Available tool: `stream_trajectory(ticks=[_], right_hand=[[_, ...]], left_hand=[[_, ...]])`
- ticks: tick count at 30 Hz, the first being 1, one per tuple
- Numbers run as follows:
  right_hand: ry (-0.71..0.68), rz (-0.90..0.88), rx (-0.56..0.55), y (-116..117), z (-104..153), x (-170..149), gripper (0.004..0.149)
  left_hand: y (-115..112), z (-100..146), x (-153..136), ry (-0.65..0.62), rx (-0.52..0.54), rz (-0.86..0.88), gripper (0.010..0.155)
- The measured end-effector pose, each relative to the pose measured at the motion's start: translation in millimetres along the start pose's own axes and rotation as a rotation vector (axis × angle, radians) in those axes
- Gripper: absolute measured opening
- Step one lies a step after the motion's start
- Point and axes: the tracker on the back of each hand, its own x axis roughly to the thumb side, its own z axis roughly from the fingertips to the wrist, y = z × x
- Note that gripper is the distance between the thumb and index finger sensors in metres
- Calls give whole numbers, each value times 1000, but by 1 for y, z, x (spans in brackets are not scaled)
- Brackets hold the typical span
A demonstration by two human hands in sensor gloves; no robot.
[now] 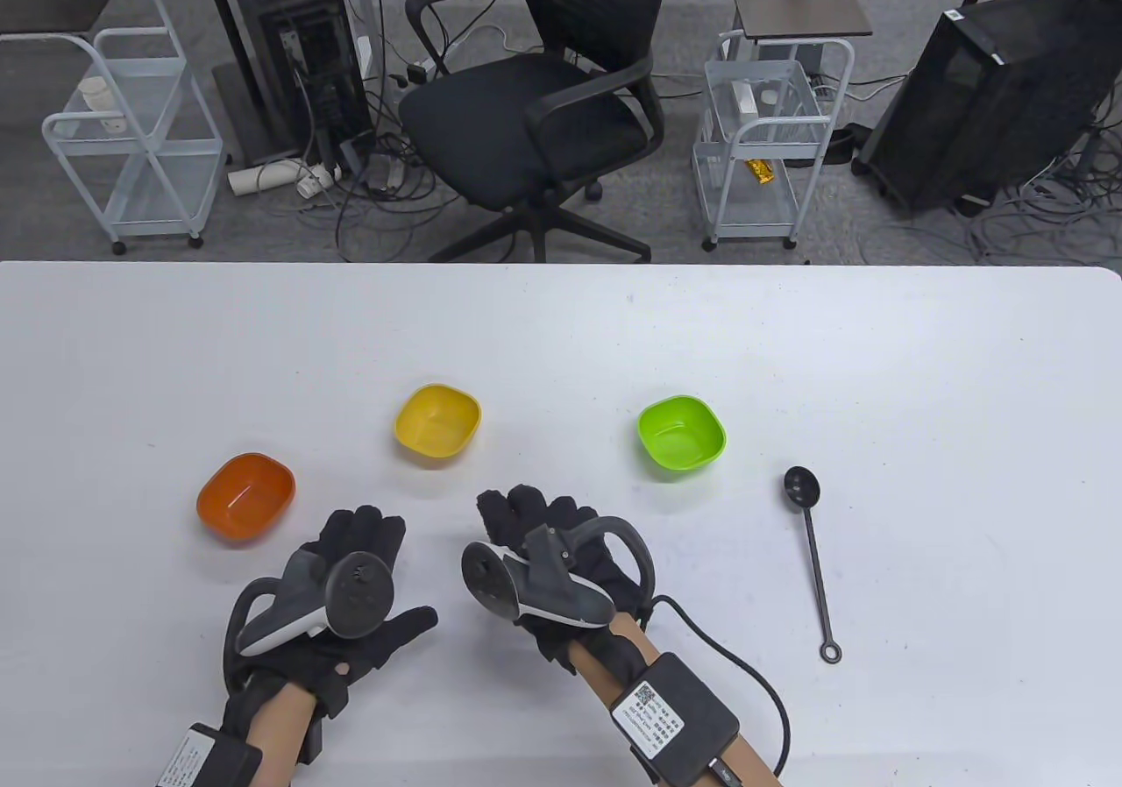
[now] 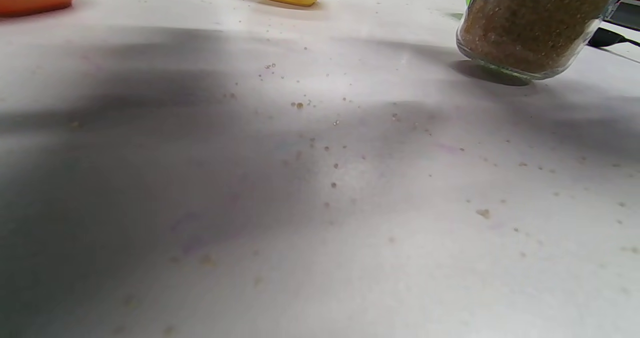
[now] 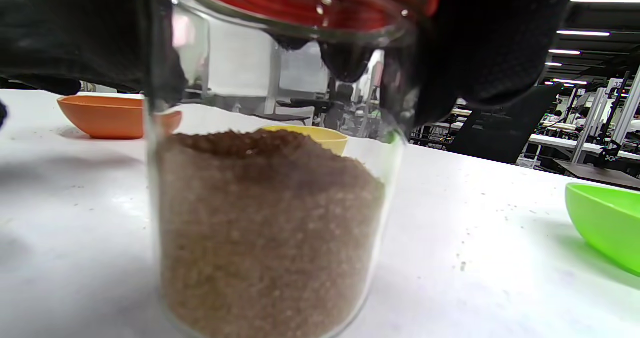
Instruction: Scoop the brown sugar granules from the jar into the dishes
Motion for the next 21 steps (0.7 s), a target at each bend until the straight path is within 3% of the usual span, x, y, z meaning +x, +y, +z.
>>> stream_trajectory(ticks=[16, 21], right_hand=[[8, 13, 27, 7, -1, 4, 82], [11, 30, 106, 5, -3, 5, 85]], left_hand=[[-4, -4, 4, -37, -26, 13, 104], [-3, -8, 9, -53, -12, 24, 105]])
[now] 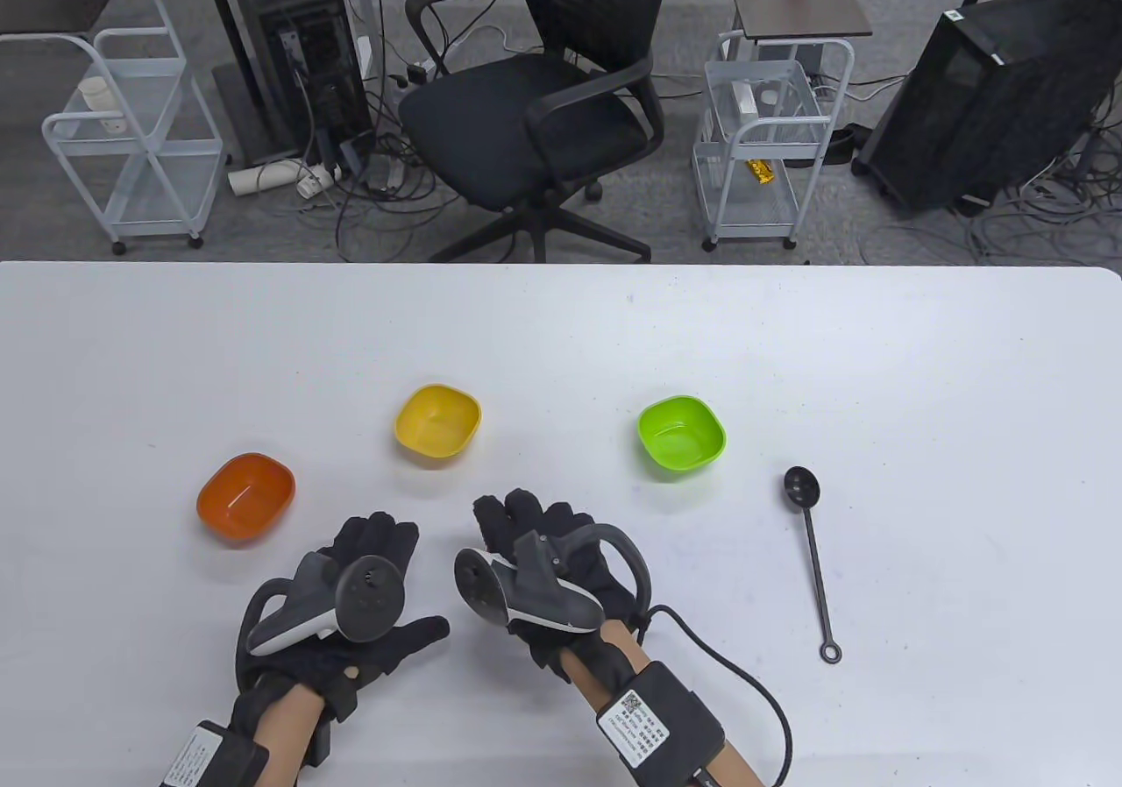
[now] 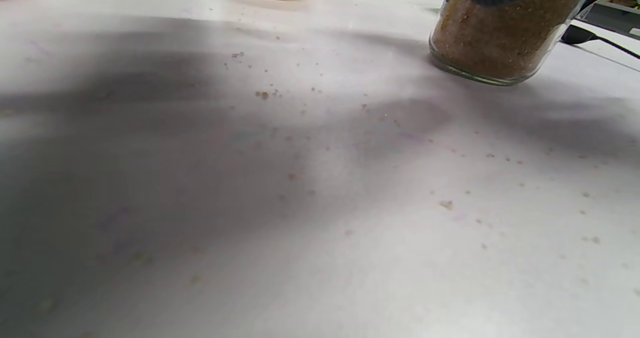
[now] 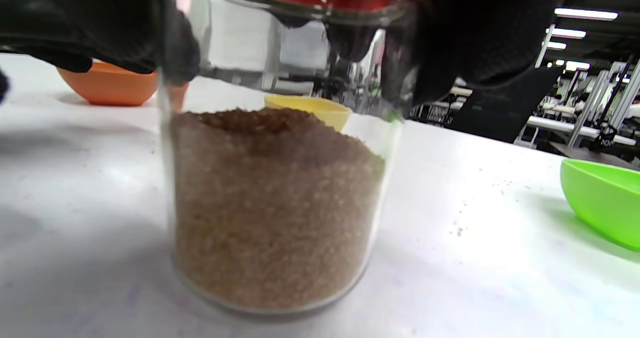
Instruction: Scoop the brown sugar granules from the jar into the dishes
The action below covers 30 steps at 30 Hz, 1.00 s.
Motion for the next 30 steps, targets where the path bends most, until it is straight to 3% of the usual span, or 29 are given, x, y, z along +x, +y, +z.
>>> stream_trajectory(ticks=[4, 10, 19, 30], right_hand=[[8, -54, 79, -5, 0, -2, 92], [26, -59, 89, -20, 9, -8, 94], [67, -42, 127, -36, 10, -13, 84], [71, -16, 162, -41, 1, -8, 82]], left_hand=[[-1, -6, 13, -69, 12, 11, 108], [9, -20, 24, -220, 18, 285, 114], [5, -55, 32, -290, -75, 495, 122], [-8, -64, 36, -336, -70, 694, 116]])
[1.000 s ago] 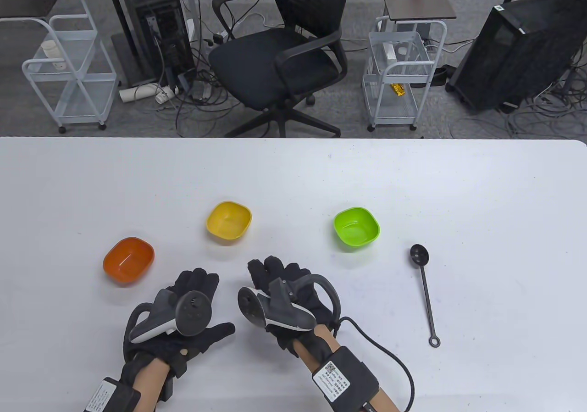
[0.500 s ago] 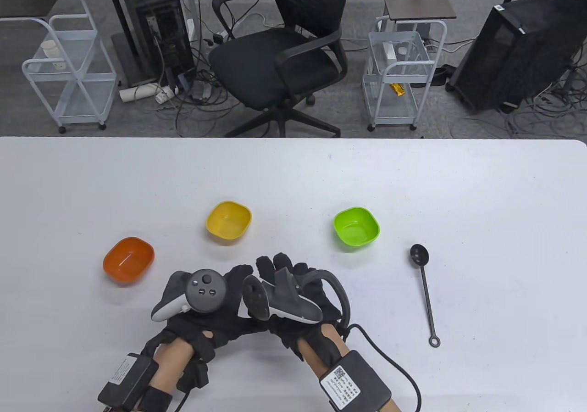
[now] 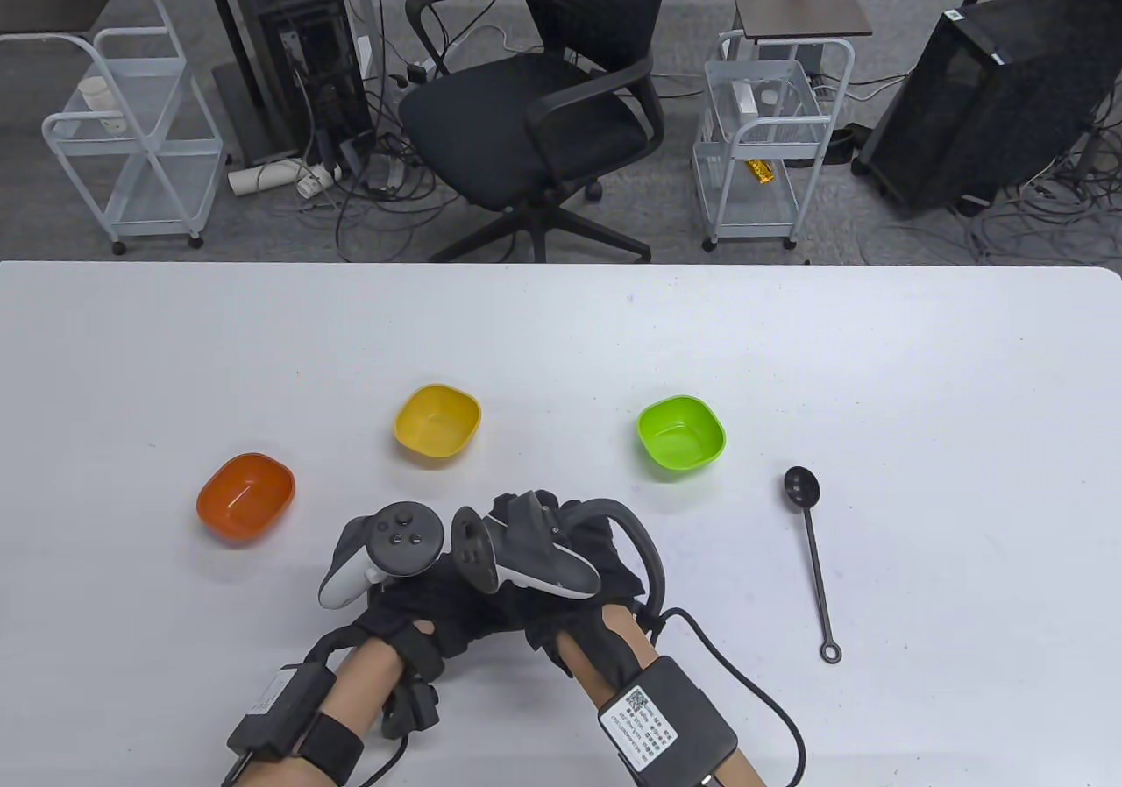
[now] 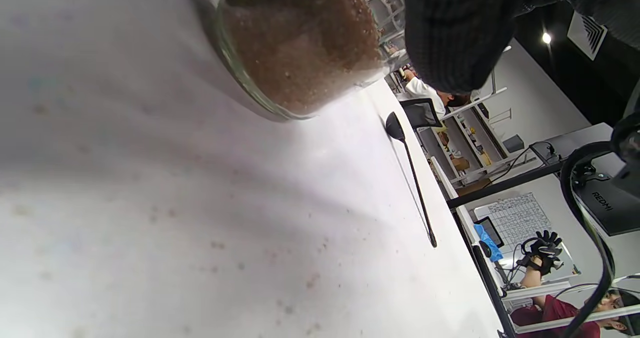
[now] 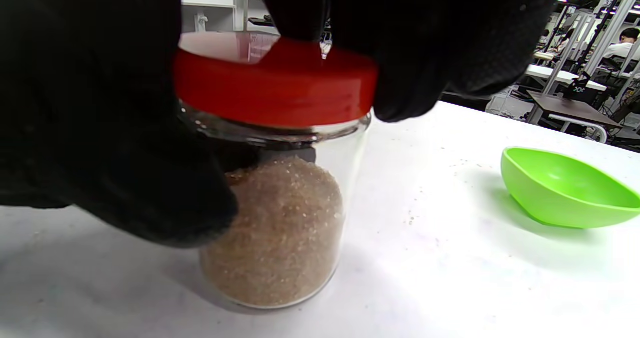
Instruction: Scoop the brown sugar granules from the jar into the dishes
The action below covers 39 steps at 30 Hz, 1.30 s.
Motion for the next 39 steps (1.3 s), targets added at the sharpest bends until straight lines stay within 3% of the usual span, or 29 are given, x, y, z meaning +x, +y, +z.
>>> stream_trajectory(ticks=[14, 28, 32, 34, 36, 39], right_hand=[[-64, 56, -1, -1, -4, 8, 80], [-234, -51, 152, -2, -5, -1, 75], [-170, -32, 197, -4, -6, -5, 77], [-81, -51, 199, -4, -6, -3, 93], [-13, -7, 141, -6, -7, 1, 98], [60, 96, 138, -7, -11, 6, 90]], left_hand=[[-2, -5, -4, 38, 19, 28, 113], [0, -6, -3, 38, 18, 8, 114], [0, -6, -3, 38, 17, 6, 114], [0, -6, -3, 37, 14, 7, 114], [0, -6, -3, 36, 12, 8, 114], [0, -6, -3, 36, 13, 7, 114]])
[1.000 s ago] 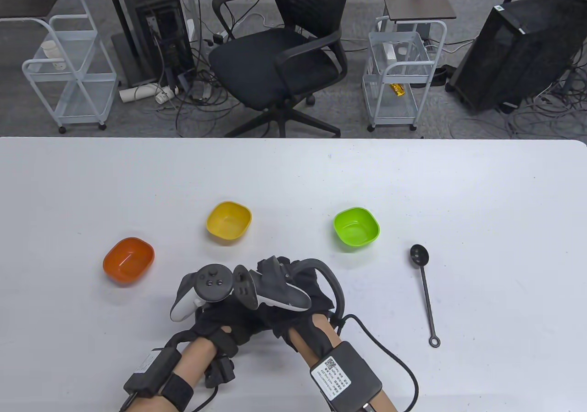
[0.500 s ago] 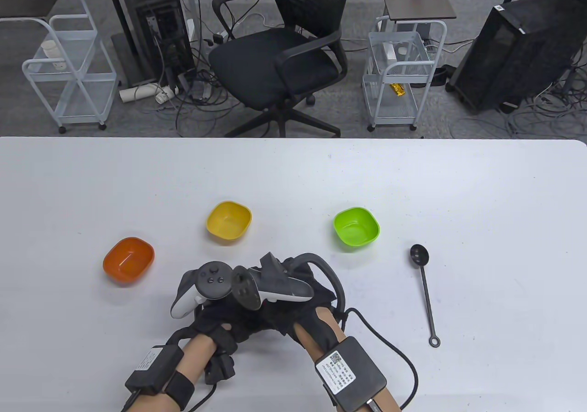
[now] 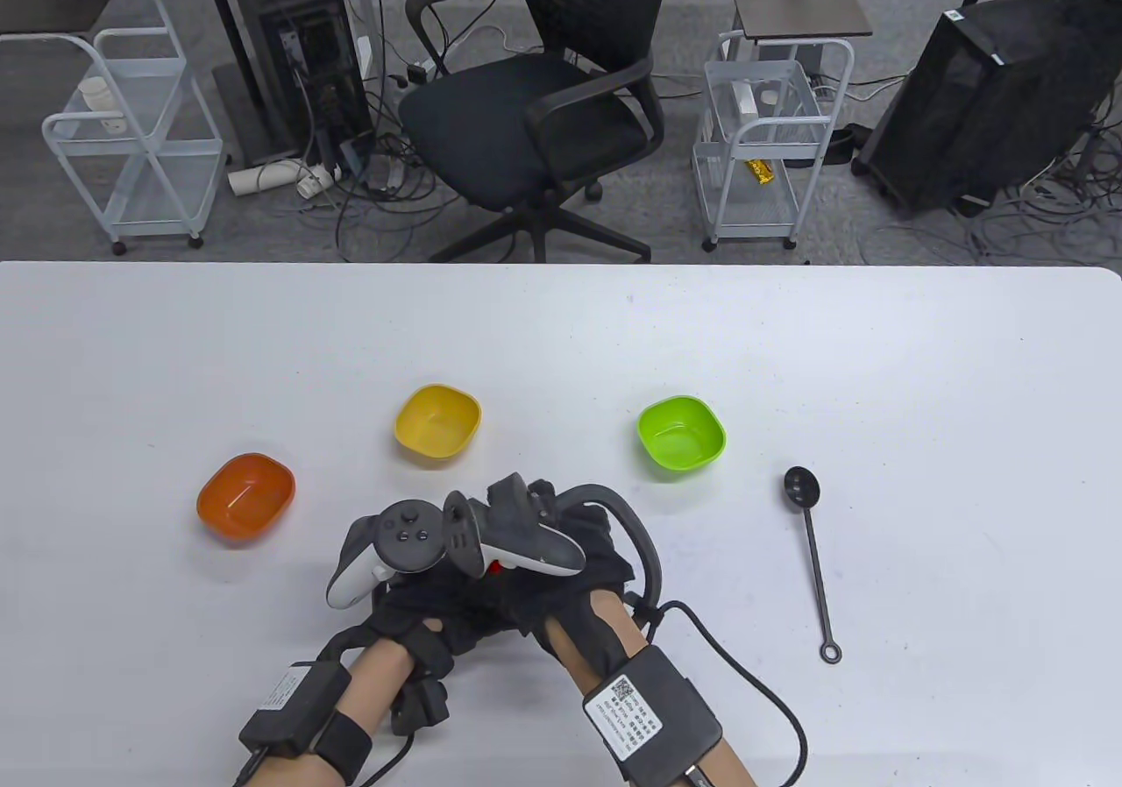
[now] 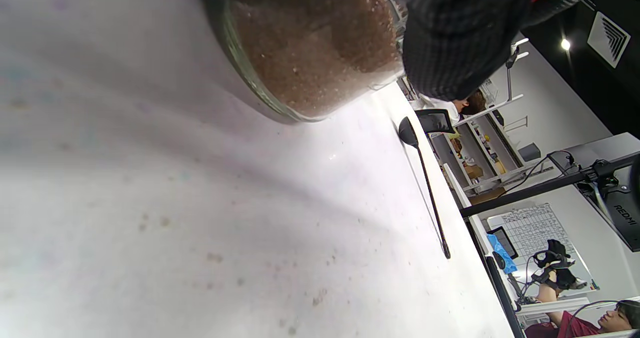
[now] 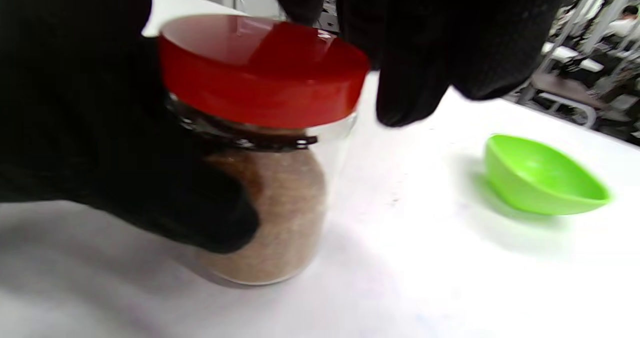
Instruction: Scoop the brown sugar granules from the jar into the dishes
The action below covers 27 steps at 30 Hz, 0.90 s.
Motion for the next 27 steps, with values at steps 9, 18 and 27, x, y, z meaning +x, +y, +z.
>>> stream_trajectory(ticks=[9, 18, 27], right_hand=[[-109, -10, 86, -4, -4, 6, 84], [-147, -3, 125, -5, -3, 4, 82], [-11, -22, 71, -4, -9, 7, 87]], left_hand=[[0, 0, 0, 0, 2, 0, 114], [0, 0, 0, 1, 0, 0, 114], [0, 0, 0, 1, 1, 2, 114]])
